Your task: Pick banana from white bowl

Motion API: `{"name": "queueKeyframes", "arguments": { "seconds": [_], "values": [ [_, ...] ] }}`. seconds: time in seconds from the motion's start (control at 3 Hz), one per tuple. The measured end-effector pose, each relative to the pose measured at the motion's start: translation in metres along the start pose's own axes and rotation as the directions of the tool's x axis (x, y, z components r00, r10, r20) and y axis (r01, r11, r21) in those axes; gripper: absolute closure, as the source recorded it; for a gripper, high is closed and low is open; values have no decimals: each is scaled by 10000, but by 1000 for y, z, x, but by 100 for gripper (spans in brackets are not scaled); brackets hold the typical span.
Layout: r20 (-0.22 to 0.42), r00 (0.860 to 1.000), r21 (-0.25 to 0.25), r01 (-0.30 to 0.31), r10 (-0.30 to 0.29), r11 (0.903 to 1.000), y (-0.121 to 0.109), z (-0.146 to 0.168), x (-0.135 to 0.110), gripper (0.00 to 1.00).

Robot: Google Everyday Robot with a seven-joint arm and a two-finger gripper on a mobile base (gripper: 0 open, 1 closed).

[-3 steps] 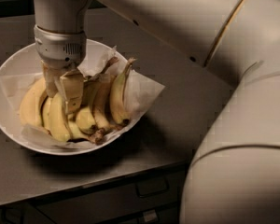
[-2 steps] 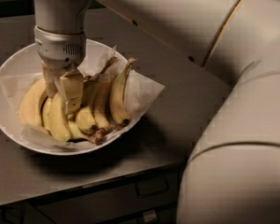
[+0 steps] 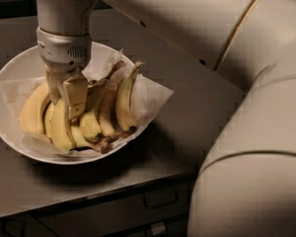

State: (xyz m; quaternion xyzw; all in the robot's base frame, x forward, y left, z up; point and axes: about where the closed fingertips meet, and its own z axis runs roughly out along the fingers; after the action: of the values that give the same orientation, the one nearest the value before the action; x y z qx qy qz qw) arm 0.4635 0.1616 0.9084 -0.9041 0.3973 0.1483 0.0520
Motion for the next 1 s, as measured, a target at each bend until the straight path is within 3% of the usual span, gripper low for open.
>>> {"name": "queueKeyframes", "arguments": {
  "seconds": [0.33,1.0],
  "values": [
    [43,10000,314,4,-6,9995,-5,-1,-2,100],
    [-158,9996,1326,-205,228,9910,8,-22,2,100]
  ]
}}
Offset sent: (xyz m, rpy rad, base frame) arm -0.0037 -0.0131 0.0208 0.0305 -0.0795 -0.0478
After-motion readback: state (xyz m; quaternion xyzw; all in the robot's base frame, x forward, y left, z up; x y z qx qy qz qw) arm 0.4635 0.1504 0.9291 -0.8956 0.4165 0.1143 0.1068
